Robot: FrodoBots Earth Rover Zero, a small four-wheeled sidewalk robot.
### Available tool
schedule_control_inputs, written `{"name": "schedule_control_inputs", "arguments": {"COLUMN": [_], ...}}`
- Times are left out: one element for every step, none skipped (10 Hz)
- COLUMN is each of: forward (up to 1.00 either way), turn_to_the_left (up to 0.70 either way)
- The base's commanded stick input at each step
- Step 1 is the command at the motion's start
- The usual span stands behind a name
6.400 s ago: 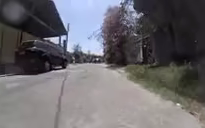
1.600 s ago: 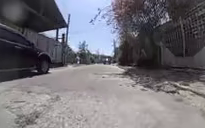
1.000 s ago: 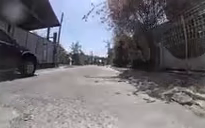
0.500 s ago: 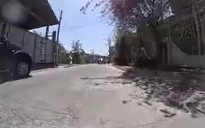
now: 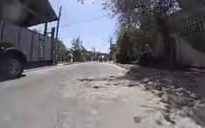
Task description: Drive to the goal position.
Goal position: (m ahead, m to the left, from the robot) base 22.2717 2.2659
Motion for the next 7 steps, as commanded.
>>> {"name": "schedule_control_inputs", "arguments": {"forward": [1.00, 1.00, 1.00, 1.00, 1.00, 1.00, 1.00], "turn_to_the_left": [0.01, 0.01, 0.01, 0.01, 0.01, 0.01, 0.01]}}
